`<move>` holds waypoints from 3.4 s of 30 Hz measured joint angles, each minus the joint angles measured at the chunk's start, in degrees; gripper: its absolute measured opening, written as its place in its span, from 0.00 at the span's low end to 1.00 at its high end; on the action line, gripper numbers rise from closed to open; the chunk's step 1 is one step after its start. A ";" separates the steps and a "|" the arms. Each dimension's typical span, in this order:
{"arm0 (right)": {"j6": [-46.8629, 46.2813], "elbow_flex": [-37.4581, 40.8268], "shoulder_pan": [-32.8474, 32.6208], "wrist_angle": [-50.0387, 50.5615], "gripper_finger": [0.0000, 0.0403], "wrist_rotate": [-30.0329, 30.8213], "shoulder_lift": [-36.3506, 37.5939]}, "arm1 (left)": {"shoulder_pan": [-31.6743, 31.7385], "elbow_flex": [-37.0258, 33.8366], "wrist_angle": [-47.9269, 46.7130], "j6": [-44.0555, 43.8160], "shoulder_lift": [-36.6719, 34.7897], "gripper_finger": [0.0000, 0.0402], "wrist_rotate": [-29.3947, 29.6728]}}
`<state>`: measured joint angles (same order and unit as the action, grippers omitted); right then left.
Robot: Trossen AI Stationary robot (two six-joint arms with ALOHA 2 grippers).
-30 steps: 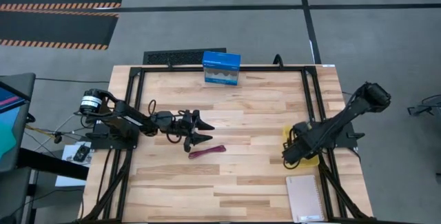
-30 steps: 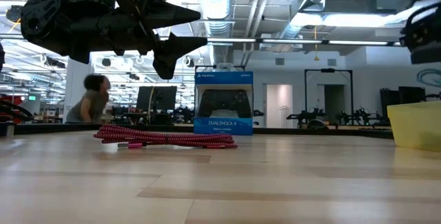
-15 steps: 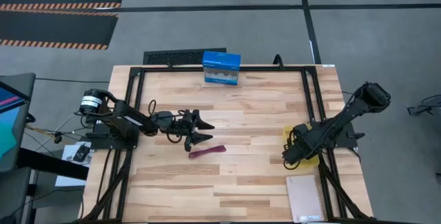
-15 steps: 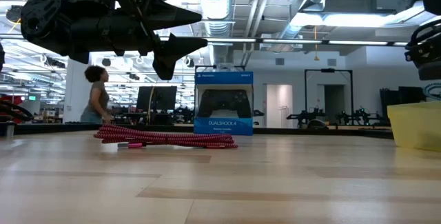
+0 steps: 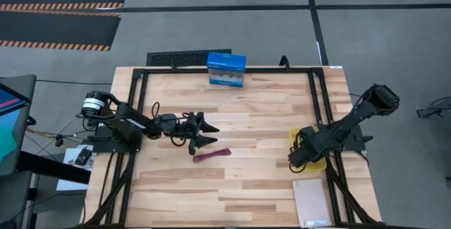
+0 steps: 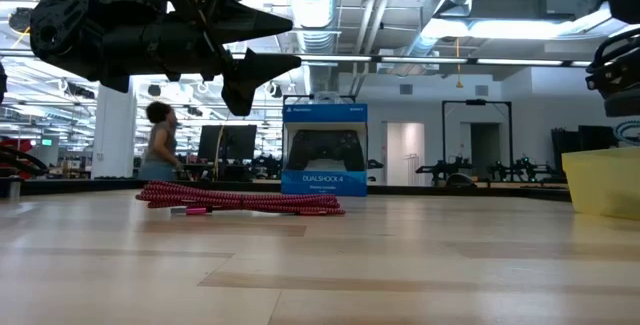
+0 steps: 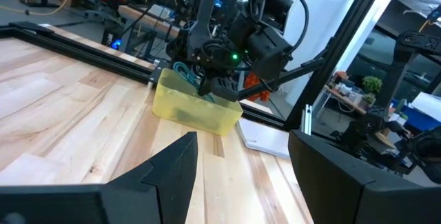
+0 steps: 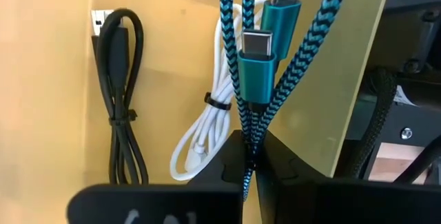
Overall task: Pick and place USB-C Cables
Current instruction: Put the blue charger cable into the yellow bin
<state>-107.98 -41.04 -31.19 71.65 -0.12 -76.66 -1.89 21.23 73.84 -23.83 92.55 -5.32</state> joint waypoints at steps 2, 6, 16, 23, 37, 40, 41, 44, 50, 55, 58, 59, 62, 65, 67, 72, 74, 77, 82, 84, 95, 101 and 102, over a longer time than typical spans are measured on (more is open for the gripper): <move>0.00 0.00 0.73 -0.04 0.06 0.02 -0.10 | 0.00 0.00 0.00 0.00 0.00 0.53 0.00; 0.02 0.00 1.75 -0.09 0.06 0.02 -0.33 | 0.00 0.00 -0.02 -0.02 0.00 0.53 -0.02; 1.64 0.00 1.52 -0.26 0.06 -0.04 -0.35 | 0.00 0.00 -0.02 0.00 0.00 0.53 0.02; 6.34 -0.04 2.59 -3.32 0.07 2.47 -0.09 | 0.00 0.00 0.02 -0.37 0.00 0.53 0.06; 12.32 -2.44 6.20 -4.83 0.07 5.22 -0.09 | 0.00 0.00 0.15 -0.44 0.00 0.54 1.38; 10.63 -2.47 6.23 -2.52 0.07 4.64 -0.09 | 0.00 0.00 0.15 -0.52 0.00 0.54 1.34; 9.89 -2.47 6.22 -1.57 0.07 4.19 -0.09 | 0.00 0.00 0.15 -0.75 0.00 0.53 1.29; 8.17 -2.47 6.19 0.10 0.07 2.43 -0.09 | 0.00 0.00 0.05 -0.83 0.00 0.53 1.10; 7.13 -2.47 6.19 -0.01 0.08 1.33 -0.22 | 0.00 0.00 -0.30 -0.85 0.00 0.53 1.07; 6.38 -2.47 6.17 -0.57 0.07 0.97 -0.22 | 0.00 0.00 -1.29 -0.85 0.02 0.53 1.07; 5.37 -2.47 6.17 -0.59 0.07 0.92 -0.22 | 0.00 0.00 -1.24 -0.85 0.02 0.53 1.07; 5.08 -2.47 6.17 -0.59 0.08 0.92 -0.22 | 0.00 0.01 -1.23 -0.85 0.02 0.53 1.07; 4.48 -1.18 6.16 -2.34 0.08 0.94 -0.22 | 0.00 0.01 -1.22 -0.85 0.02 0.53 1.05; 4.48 2.12 5.91 -7.73 0.07 0.90 -0.22 | 0.00 0.01 -1.18 -0.85 0.02 0.53 1.05; 4.46 3.95 5.71 -9.83 0.07 0.82 -0.26 | 0.00 0.02 -1.18 -0.91 0.02 0.53 1.05; 3.02 5.87 5.71 -10.83 0.09 0.20 -0.24 | 0.00 0.02 -1.16 -0.96 0.02 0.53 1.17; 3.02 6.05 5.71 -10.84 0.10 0.17 -0.24 | 0.00 0.02 -1.11 -0.98 0.02 0.53 1.41; 2.99 6.05 5.71 -10.88 0.11 0.20 -0.24 | 0.00 0.02 -1.09 -1.04 0.02 0.53 1.56; 3.00 6.08 5.71 -11.02 0.11 1.17 -0.26 | 0.00 0.02 -1.09 -1.08 0.02 0.53 1.57; 3.15 6.08 5.71 -11.01 0.12 1.55 -0.26 | 0.00 0.02 -1.09 -1.07 0.02 0.53 1.57; 3.64 6.08 5.72 -12.29 0.26 4.45 -0.28 | 0.00 0.02 -0.98 -1.07 0.02 0.53 1.52; 3.61 6.08 5.73 -12.82 0.36 4.55 -0.28 | 0.00 0.02 -0.97 -1.39 0.02 0.53 1.51; 3.62 6.08 5.73 -13.04 0.37 4.55 -0.28 | 0.00 0.02 -0.96 -1.43 0.02 0.53 1.51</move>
<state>-104.36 -34.96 -25.45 58.61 4.43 -76.95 -1.89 21.26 72.88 -25.27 92.58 -3.81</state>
